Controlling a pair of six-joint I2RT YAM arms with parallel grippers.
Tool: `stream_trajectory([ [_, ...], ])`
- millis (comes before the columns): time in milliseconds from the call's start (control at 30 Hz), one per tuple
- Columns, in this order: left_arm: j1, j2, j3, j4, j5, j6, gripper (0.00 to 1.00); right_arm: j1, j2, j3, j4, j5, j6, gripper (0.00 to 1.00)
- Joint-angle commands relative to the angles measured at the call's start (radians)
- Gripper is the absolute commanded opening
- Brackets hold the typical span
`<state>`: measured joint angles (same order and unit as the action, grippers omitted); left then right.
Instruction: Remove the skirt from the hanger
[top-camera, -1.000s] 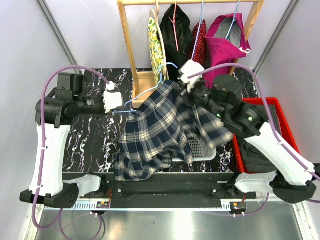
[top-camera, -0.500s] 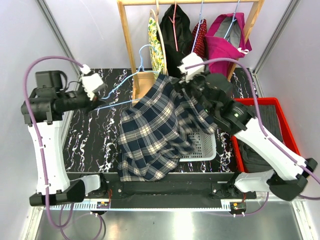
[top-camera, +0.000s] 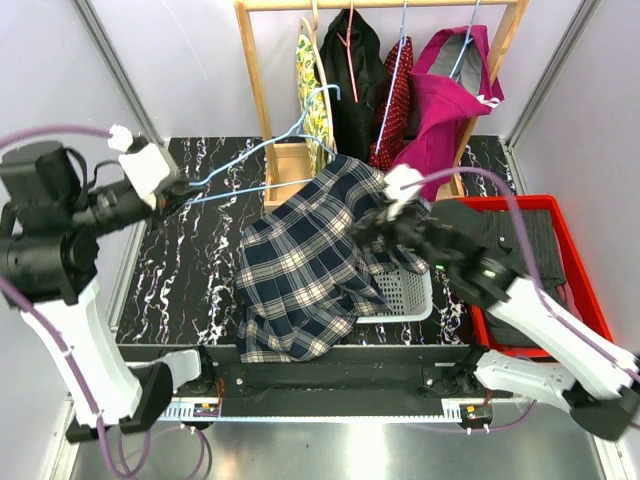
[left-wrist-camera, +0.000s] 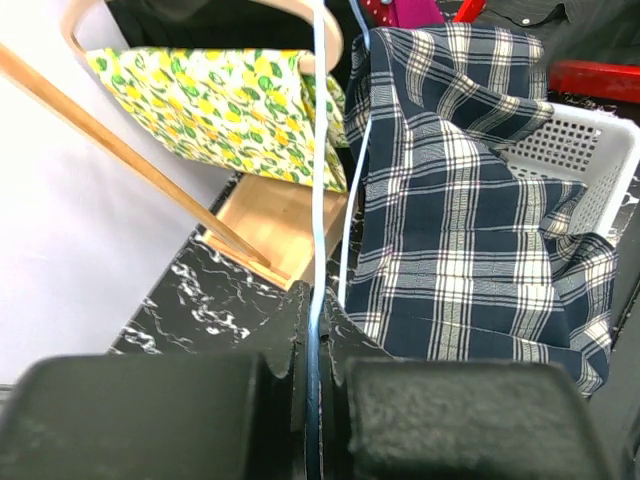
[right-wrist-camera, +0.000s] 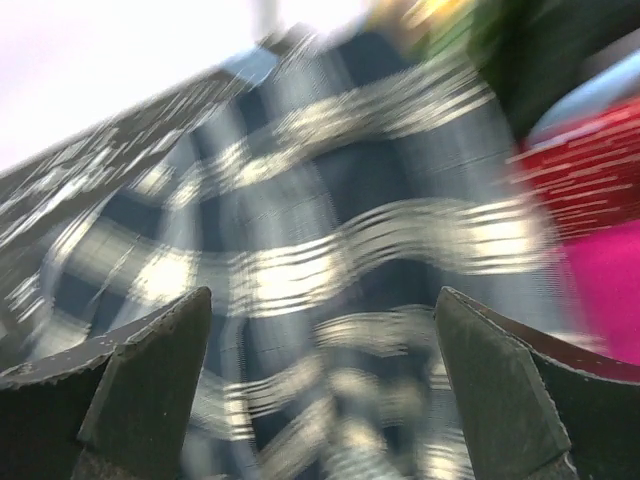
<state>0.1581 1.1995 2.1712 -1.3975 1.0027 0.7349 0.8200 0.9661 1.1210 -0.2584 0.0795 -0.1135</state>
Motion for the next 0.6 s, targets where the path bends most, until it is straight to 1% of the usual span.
stream_trajectory([
  [0,0.004,-0.081,-0.043,-0.147,0.027,0.05,0.0,0.007,0.155,-0.113,0.089,-0.253,0.234,1.0],
  [67,-0.003,-0.133,-0.115,-0.147,-0.007,0.07,0.0,0.011,0.218,-0.145,0.166,-0.261,0.262,1.0],
  [167,-0.022,-0.189,-0.2,-0.147,-0.07,0.078,0.0,0.011,0.285,-0.179,0.224,-0.268,0.3,1.0],
  [233,-0.034,-0.218,-0.24,-0.147,-0.093,0.07,0.0,0.011,0.321,-0.199,0.249,-0.322,0.319,1.0],
  [267,-0.035,-0.225,-0.249,-0.147,-0.105,0.067,0.0,0.011,0.333,-0.211,0.301,-0.351,0.322,0.97],
  [333,-0.035,-0.232,-0.261,-0.147,-0.116,0.044,0.0,0.011,0.367,-0.202,0.282,-0.4,0.319,0.65],
  [367,-0.035,-0.232,-0.258,-0.147,-0.121,0.04,0.0,0.011,0.371,-0.179,0.263,-0.394,0.313,0.46],
  [400,-0.035,-0.227,-0.245,-0.147,-0.128,0.034,0.0,0.011,0.367,-0.161,0.222,-0.355,0.305,0.01],
  [433,-0.034,-0.221,-0.228,-0.147,-0.142,0.026,0.0,0.013,0.332,-0.142,0.162,-0.321,0.296,0.0],
  [467,-0.035,-0.213,-0.205,-0.147,-0.148,0.015,0.0,0.014,0.304,-0.109,0.138,-0.292,0.264,0.0],
  [500,-0.035,-0.189,-0.139,-0.147,-0.154,-0.011,0.0,0.028,0.268,-0.095,0.116,-0.214,0.24,0.0],
  [533,-0.035,-0.173,-0.098,-0.147,-0.154,-0.026,0.0,0.031,0.178,-0.081,0.087,-0.169,0.216,0.0],
  [567,-0.035,-0.158,-0.056,-0.144,-0.153,-0.043,0.0,0.034,0.131,-0.049,0.07,-0.121,0.168,0.0],
])
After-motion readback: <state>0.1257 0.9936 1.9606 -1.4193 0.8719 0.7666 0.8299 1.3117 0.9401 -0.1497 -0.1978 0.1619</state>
